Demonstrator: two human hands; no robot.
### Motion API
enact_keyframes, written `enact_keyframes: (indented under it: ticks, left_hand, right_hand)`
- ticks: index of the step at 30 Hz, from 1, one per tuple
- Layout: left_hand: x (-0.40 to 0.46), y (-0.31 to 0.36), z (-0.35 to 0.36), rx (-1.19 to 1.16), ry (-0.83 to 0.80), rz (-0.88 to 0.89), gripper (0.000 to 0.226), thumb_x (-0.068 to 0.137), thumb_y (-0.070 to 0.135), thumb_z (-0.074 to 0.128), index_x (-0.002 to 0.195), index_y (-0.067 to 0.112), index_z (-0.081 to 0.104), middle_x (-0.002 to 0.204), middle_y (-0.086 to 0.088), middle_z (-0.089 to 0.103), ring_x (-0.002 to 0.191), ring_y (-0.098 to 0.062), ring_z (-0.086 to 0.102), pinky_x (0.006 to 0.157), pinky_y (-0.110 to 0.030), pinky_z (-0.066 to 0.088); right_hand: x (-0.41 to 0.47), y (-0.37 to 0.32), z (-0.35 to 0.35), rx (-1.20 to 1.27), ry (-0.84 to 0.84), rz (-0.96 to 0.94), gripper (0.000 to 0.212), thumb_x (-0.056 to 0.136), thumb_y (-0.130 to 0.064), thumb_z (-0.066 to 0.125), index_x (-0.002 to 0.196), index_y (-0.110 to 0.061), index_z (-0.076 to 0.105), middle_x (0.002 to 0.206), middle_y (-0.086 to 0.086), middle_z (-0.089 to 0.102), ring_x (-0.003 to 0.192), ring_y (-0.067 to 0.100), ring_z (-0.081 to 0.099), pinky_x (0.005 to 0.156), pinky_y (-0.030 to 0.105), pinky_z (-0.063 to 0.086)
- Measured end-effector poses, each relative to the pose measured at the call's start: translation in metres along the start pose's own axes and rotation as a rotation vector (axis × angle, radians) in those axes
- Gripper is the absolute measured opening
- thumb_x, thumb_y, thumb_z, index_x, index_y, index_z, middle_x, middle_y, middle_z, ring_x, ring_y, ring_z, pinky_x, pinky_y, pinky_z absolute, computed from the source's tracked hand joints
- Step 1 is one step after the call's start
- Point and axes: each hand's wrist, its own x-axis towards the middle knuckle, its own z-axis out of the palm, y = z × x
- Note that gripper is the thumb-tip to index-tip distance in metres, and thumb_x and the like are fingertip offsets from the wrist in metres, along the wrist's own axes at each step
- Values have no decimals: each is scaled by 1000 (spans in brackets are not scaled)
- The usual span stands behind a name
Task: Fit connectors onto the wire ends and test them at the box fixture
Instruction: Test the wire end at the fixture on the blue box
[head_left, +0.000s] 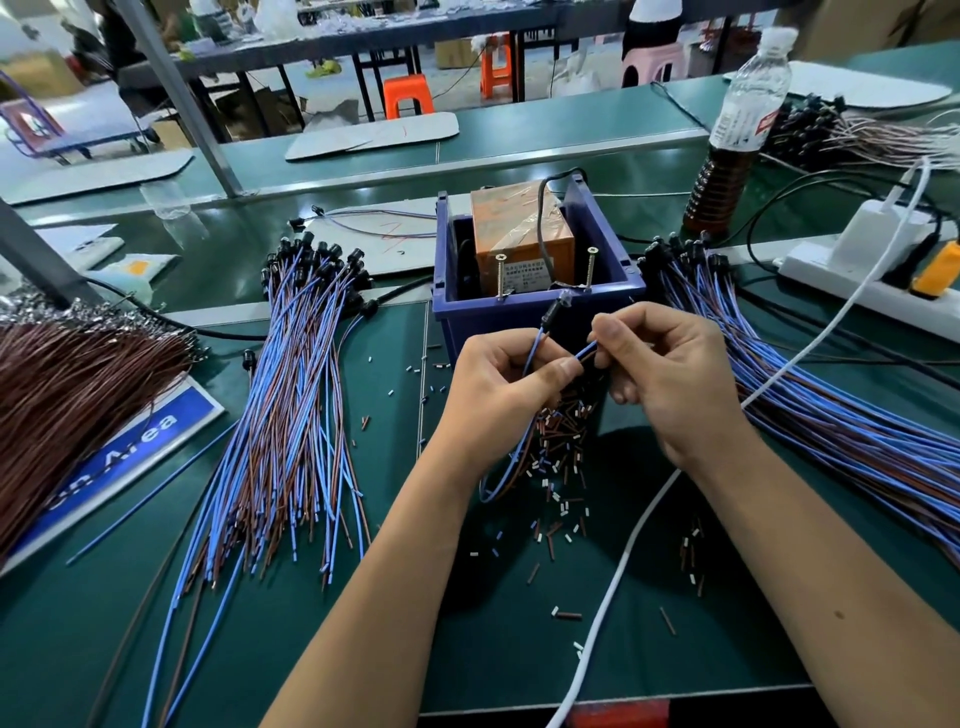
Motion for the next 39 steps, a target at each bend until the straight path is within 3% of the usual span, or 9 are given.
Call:
enact_keyframes:
  ticks: [6,9,16,22,24,27,29,32,39]
  left_hand:
    - [-1,1,2,-8,8,14,13,88,13,71,77,8,72,58,1,58,55,-10,51,55,-20,41]
    - [-2,3,0,-44,47,8,13,87,13,70,76,8,73,56,2,58,52,-7,49,53,-16,38]
    - [-2,4,6,-59,185,55,18,93,13,71,76,8,71,59,2,60,54,-9,52,56,-21,43]
    - [-5,6,13,-42,192,79,20,95,9,71,75,9,70,62,1,64,56,-6,58,56,-19,48]
    - [-6,6,15,-16,258,117,18,95,10,70,78,6,70,66,-4,67,61,-9,61,54,-30,51]
    - [-7,4,13,144,440,219,21,96,17,70,78,7,69,68,-13,64,61,-27,60,56,-47,51]
    - [-6,5,11,194,578,255,20,96,18,70,76,13,67,65,-7,64,59,-26,58,54,-41,48]
    - [-5,7,9,114,721,241,9,93,12,73,90,20,70,70,-3,69,61,-13,61,61,-26,50]
    - [-2,10,10,32,780,206,10,94,4,72,94,13,74,75,-2,69,67,-11,61,70,-24,53]
  right_hand:
    - [0,2,0,-7,102,-28,22,98,-25,71,83,-8,70,65,4,60,43,11,43,43,23,40]
    - [4,-2,-8,80,180,5,23,96,-31,70,83,-12,69,67,1,60,44,10,41,43,24,39]
    - [-9,0,13,25,-39,65,25,86,-32,74,99,-12,78,71,3,66,45,10,45,43,23,40]
    - [-9,-1,15,120,33,99,14,82,-23,76,89,-11,80,61,1,66,44,8,43,44,25,33]
    - [-8,0,14,125,30,76,12,84,-24,76,88,-14,80,65,2,67,44,9,42,45,27,34]
    - [-5,0,10,104,36,-19,12,98,-24,68,94,-13,72,87,8,74,42,11,41,44,24,39]
    - [-4,0,8,32,67,-89,12,106,-19,61,98,-13,68,90,10,75,40,14,42,43,24,41]
    - [-5,1,7,-176,185,-196,9,105,-17,63,104,-17,72,78,6,72,42,15,48,43,25,43]
    - [-1,2,17,-422,437,-376,7,100,-18,69,96,-13,72,77,-5,73,70,9,73,66,22,54]
